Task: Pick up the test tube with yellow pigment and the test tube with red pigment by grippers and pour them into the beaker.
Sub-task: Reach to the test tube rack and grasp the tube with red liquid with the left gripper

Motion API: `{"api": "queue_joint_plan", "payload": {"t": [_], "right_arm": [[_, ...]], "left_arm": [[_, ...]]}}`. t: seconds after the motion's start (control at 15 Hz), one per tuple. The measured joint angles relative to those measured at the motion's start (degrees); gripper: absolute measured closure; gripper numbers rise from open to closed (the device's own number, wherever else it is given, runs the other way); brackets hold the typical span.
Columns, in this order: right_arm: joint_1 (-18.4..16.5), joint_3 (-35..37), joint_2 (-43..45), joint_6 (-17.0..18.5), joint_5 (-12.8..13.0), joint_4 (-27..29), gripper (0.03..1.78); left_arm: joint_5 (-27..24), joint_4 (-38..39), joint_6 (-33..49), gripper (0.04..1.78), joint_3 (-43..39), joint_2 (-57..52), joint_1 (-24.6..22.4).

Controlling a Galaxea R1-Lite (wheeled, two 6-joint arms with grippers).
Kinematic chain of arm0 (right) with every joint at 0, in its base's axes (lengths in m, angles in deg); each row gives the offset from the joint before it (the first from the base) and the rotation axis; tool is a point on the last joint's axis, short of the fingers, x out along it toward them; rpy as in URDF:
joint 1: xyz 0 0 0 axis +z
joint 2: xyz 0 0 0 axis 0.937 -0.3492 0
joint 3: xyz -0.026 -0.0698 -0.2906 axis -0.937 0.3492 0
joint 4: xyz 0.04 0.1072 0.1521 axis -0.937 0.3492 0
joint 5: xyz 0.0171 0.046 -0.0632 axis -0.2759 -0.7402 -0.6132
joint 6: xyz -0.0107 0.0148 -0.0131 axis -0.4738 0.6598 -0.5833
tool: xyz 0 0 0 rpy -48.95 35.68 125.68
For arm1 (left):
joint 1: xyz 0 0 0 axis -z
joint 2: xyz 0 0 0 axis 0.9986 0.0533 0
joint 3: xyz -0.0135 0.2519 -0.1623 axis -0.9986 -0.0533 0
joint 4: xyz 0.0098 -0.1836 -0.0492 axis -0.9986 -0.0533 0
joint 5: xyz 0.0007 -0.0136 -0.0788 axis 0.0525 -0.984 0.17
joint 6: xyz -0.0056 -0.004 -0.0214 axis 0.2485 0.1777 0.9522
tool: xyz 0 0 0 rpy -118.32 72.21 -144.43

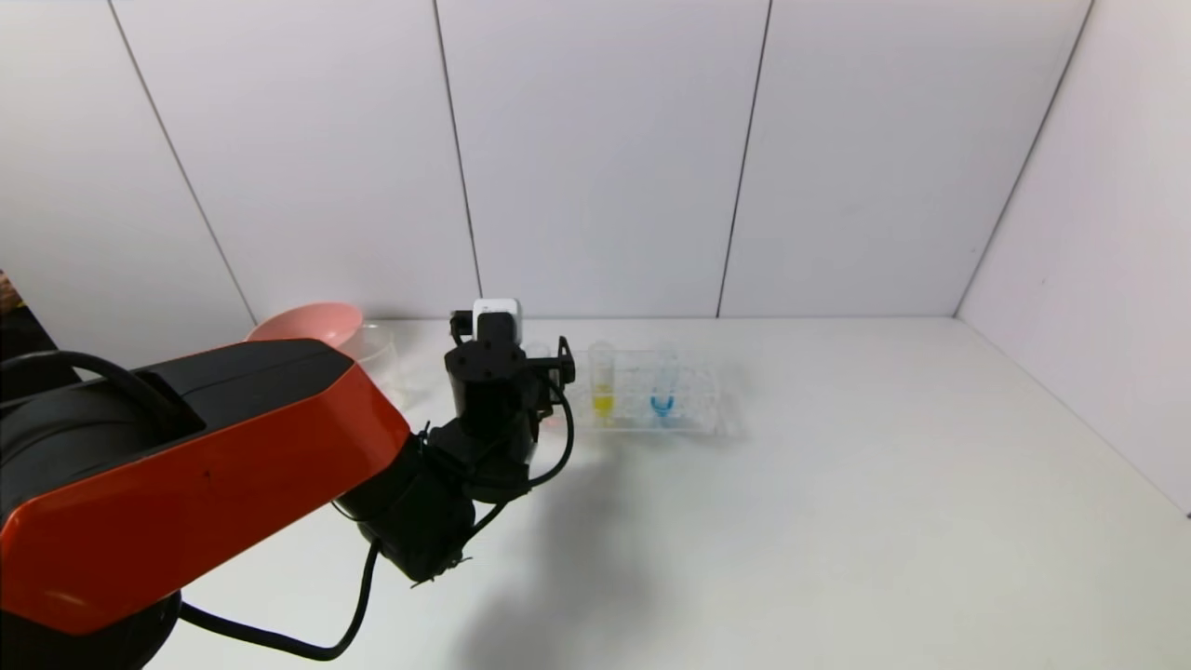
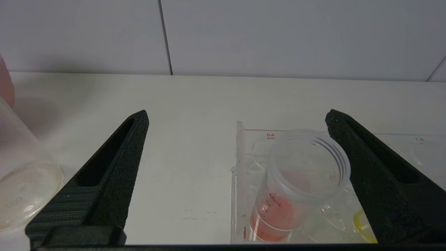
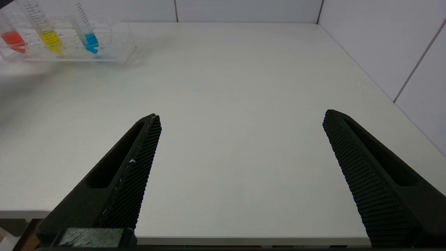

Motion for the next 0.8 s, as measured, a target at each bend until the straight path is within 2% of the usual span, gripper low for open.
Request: {"api": "queue_joint_plan", "payload": {"t": [0.27, 0.4, 0.6, 0.8], "right_arm": [[0.0, 0.0, 0.0, 0.0, 0.0, 0.0, 0.11], [0.0, 0.0, 0.0, 0.0, 0.0, 0.0, 0.11], [0.0, 0.0, 0.0, 0.0, 0.0, 0.0, 0.11], [0.0, 0.0, 0.0, 0.0, 0.0, 0.0, 0.11]], "left_arm": [[0.0, -0.1, -0.3, 0.05, 0.0, 0.0, -0.1], [0.0, -0.2, -0.3, 0.15, 0.0, 0.1, -0.2], [-0.2, -0.3, -0.4, 0.49, 0.2, 0.3, -0.1], [-0.5, -0.3, -0.4, 1.03, 0.3, 0.4, -0.1]]}}
